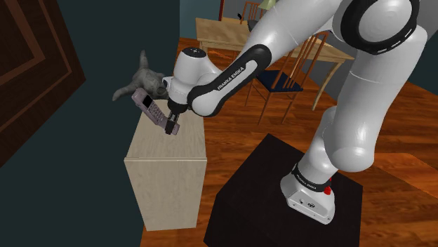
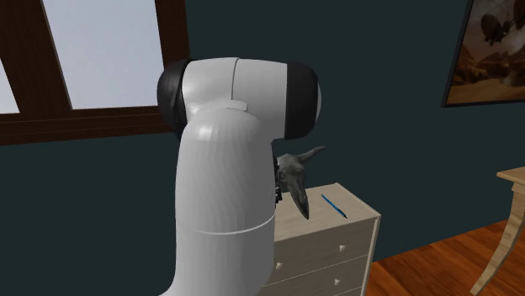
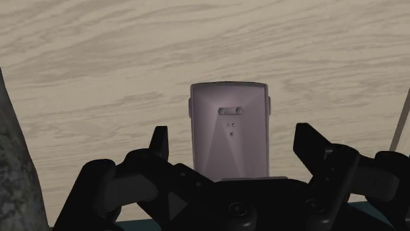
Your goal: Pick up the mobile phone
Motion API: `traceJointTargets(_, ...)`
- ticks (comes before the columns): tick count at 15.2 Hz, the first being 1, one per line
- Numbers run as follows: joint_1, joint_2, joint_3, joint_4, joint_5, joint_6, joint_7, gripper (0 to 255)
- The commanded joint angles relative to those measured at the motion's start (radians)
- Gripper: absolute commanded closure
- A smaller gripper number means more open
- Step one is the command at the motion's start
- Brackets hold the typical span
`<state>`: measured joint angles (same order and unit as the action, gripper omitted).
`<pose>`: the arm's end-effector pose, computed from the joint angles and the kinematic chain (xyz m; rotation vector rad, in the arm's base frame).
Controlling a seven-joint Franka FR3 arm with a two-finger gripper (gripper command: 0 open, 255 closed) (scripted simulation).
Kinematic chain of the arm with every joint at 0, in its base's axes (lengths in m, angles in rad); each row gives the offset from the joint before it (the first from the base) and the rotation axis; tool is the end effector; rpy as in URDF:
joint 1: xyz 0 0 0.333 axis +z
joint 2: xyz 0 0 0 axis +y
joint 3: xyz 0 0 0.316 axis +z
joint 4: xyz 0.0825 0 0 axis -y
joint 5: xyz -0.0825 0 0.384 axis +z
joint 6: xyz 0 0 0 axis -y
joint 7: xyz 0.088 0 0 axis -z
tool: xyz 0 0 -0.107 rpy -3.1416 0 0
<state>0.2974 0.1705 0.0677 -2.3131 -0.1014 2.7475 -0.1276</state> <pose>0.5102 0.1993 0.2968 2.9764 0.8860 0.4175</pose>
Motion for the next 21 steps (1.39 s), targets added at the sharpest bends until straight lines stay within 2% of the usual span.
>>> traceJointTargets(1,0.0,0.009,-0.001,-0.004,-0.003,0.013,0.002,0)
traceJointTargets(2,0.002,0.007,-0.001,-0.003,-0.004,0.011,0.004,255)
traceJointTargets(11,0.0,0.009,-0.001,-0.003,-0.003,0.013,0.002,255)
traceJointTargets(21,-0.005,-0.093,0.009,0.024,0.03,-0.115,-0.026,255)
